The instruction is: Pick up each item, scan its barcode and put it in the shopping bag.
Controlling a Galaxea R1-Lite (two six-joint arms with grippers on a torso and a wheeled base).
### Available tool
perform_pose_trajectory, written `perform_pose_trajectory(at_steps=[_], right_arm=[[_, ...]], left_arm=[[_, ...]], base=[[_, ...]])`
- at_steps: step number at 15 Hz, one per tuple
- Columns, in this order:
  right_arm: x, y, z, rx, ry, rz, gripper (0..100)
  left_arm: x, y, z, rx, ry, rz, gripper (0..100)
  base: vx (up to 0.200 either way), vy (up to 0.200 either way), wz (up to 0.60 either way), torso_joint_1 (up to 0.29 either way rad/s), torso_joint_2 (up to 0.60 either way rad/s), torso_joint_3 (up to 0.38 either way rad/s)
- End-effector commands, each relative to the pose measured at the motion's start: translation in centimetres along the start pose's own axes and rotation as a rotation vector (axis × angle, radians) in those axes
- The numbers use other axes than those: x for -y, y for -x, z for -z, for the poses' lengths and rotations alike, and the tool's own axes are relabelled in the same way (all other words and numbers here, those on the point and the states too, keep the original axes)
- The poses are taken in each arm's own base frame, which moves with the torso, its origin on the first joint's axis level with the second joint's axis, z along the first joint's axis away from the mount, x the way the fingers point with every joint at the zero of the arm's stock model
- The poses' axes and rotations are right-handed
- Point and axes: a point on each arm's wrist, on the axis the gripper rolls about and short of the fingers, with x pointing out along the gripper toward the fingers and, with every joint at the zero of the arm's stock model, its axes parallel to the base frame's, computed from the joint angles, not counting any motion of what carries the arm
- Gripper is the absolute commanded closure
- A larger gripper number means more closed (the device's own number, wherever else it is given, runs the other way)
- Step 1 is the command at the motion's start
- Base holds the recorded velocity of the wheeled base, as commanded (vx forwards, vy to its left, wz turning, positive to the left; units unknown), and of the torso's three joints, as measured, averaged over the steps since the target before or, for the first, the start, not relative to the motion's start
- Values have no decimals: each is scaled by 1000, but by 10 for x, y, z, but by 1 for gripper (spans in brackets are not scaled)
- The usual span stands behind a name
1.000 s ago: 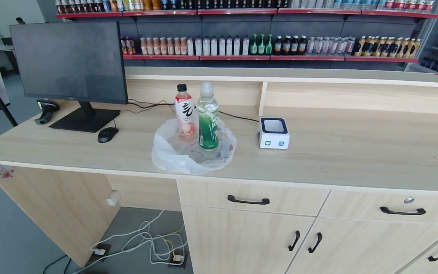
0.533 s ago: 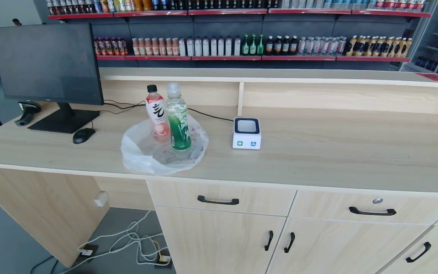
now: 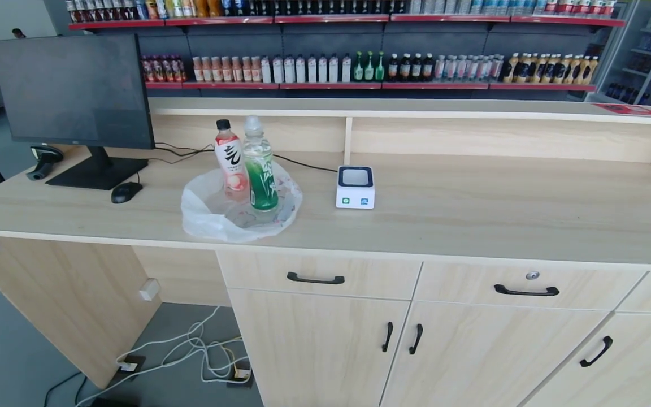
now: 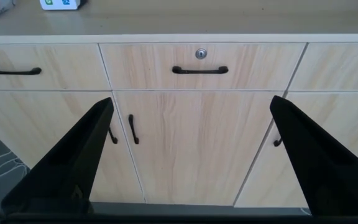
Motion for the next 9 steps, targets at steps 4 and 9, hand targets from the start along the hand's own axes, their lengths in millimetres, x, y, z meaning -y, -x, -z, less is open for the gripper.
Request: perform_pose_trajectory(at_steps=[4, 9], right_arm=[[0, 0, 0, -4, 14, -2, 0], [0, 0, 0, -2, -14, -1, 0]], left_arm=[[0, 0, 0, 0, -2, 1, 0], [0, 0, 0, 0, -1, 0, 0]], base=[[-200, 0, 0, 1, 1, 2], [-40, 0, 0, 0, 0, 1]])
